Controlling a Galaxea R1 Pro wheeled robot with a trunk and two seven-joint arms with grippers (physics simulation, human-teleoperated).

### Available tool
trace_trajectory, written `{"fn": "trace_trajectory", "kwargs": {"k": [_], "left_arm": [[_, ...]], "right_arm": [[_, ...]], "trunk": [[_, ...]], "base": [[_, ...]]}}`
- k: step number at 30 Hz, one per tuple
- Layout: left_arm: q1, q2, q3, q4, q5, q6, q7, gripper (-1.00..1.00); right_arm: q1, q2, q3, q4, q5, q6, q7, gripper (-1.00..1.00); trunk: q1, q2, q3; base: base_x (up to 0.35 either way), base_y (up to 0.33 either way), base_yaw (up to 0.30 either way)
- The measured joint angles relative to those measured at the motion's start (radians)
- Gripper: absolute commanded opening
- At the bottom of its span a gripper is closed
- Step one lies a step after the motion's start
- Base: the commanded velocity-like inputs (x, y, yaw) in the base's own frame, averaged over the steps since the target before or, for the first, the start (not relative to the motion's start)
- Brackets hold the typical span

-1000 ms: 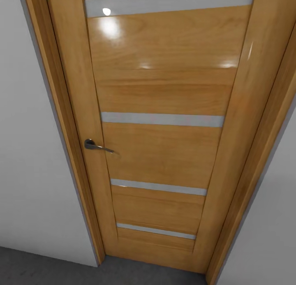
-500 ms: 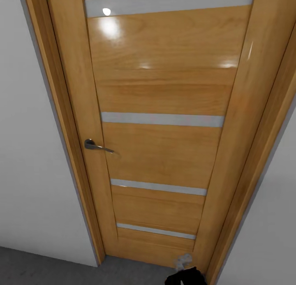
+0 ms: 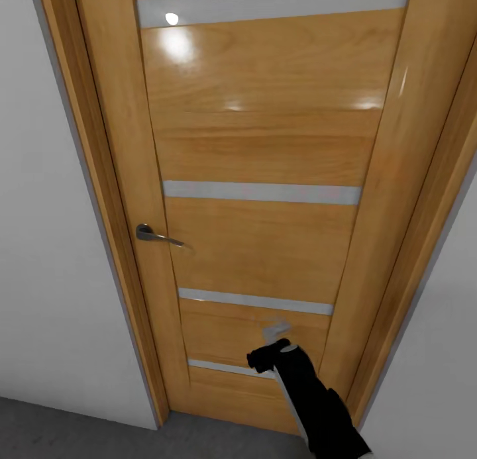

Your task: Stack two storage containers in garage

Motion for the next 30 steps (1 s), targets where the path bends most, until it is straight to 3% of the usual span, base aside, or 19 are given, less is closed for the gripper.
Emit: {"fn": "trace_trajectory", "kwargs": {"k": [4, 6, 13, 16, 20, 24, 30], "left_arm": [[0.000, 0.000, 0.000, 0.000, 0.000, 0.000, 0.000, 1.00], [0.000, 0.000, 0.000, 0.000, -0.001, 0.000, 0.000, 1.00], [0.000, 0.000, 0.000, 0.000, 0.001, 0.000, 0.000, 1.00], [0.000, 0.000, 0.000, 0.000, 0.001, 0.000, 0.000, 1.00], [0.000, 0.000, 0.000, 0.000, 0.000, 0.000, 0.000, 1.00], [0.000, 0.001, 0.001, -0.002, -0.001, 0.001, -0.006, 1.00], [0.000, 0.001, -0.002, -0.001, -0.004, 0.004, -0.009, 1.00]], "right_arm": [[-0.046, 0.000, 0.092, -0.033, 0.001, -0.006, -0.001, 1.00], [-0.074, 0.000, 0.117, -0.037, 0.001, -0.010, -0.001, 1.00], [-0.189, 0.000, 0.150, -0.031, -0.009, -0.092, -0.001, 1.00], [-0.220, 0.000, 0.194, 0.003, -0.013, -0.192, -0.002, 1.00], [-0.275, 0.000, 0.254, 0.149, -0.012, -0.335, -0.014, 1.00], [-0.312, 0.000, 0.269, 0.253, -0.010, -0.389, -0.017, 1.00], [-0.321, 0.000, 0.277, 0.287, 0.022, -0.401, -0.017, 1.00]], "trunk": [[0.000, 0.000, 0.000], [0.000, 0.000, 0.000], [0.000, 0.000, 0.000], [0.000, 0.000, 0.000], [0.000, 0.000, 0.000], [0.000, 0.000, 0.000], [0.000, 0.000, 0.000]], "base": [[0.000, 0.000, 0.000], [0.000, 0.000, 0.000], [0.000, 0.000, 0.000], [0.000, 0.000, 0.000], [0.000, 0.000, 0.000], [0.000, 0.000, 0.000], [0.066, 0.000, 0.000]]}}
